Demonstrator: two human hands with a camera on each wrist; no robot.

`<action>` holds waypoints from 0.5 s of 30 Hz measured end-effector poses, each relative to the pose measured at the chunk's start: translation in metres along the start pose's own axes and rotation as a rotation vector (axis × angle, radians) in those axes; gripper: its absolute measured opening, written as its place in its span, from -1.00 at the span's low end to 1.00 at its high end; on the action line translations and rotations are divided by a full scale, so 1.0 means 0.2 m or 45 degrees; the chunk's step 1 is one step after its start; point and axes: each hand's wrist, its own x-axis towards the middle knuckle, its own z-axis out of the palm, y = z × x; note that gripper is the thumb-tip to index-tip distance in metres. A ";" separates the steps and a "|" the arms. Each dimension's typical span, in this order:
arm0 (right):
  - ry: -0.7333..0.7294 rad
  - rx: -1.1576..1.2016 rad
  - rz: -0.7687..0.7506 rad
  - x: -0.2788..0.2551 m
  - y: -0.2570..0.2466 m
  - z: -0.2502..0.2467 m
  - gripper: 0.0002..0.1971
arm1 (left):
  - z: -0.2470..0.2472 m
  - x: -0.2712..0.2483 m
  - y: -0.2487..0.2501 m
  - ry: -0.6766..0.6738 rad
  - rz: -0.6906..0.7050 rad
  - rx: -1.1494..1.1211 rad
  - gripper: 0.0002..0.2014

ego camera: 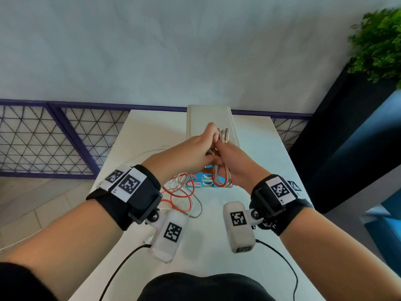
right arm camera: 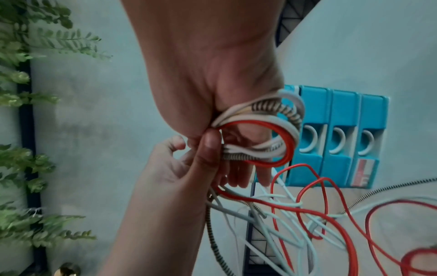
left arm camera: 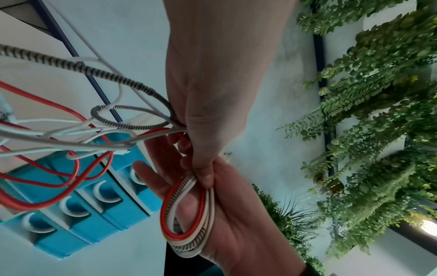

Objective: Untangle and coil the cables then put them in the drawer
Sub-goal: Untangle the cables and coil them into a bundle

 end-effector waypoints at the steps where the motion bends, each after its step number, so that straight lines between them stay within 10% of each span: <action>1: -0.012 0.048 0.032 0.00 0.01 0.01 -0.69 | 0.01 0.00 -0.01 -0.001 -0.001 -0.007 -0.62; 15: -0.104 -0.820 0.273 -0.07 0.01 -0.03 -0.45 | 0.17 -0.07 -0.06 0.145 -0.106 0.105 -0.63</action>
